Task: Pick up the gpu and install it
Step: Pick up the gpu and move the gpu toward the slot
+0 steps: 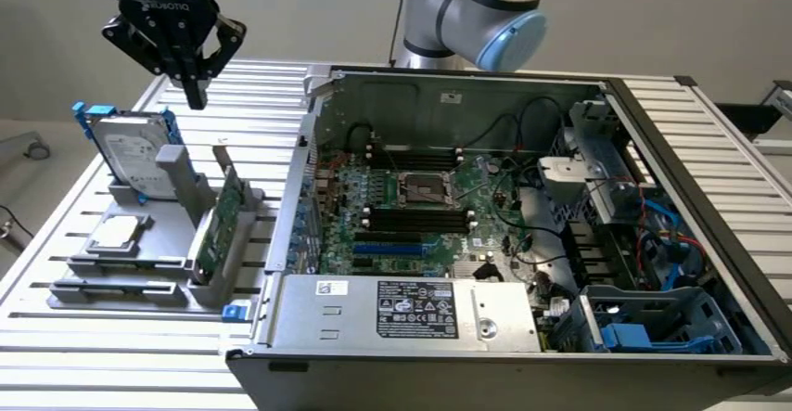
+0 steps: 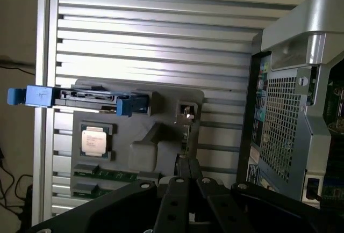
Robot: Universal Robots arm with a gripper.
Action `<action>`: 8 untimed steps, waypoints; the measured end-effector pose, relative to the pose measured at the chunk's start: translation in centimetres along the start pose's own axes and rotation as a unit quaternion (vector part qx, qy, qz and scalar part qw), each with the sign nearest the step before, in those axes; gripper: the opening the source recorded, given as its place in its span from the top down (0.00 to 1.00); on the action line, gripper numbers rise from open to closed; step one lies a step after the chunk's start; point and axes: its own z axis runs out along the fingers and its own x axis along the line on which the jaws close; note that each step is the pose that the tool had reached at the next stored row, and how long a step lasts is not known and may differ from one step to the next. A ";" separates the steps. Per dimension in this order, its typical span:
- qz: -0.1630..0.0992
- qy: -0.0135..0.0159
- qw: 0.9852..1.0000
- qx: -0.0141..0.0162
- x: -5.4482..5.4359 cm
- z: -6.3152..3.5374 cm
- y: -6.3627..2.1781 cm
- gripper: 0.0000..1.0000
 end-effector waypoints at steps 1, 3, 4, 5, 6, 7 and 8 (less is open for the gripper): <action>0.000 0.000 1.000 0.000 0.0 0.00 0.00 0.89; 0.000 0.000 1.000 0.000 0.0 0.00 0.00 0.89; 0.000 0.000 1.000 0.000 0.0 0.00 0.00 0.88; 0.000 0.000 1.000 0.000 0.0 0.01 0.00 0.88; 0.000 0.000 1.000 0.000 0.0 0.03 0.00 0.83; 0.000 0.000 1.000 0.001 0.0 0.08 0.01 0.76; 0.000 0.000 1.000 0.002 0.0 0.15 0.00 0.76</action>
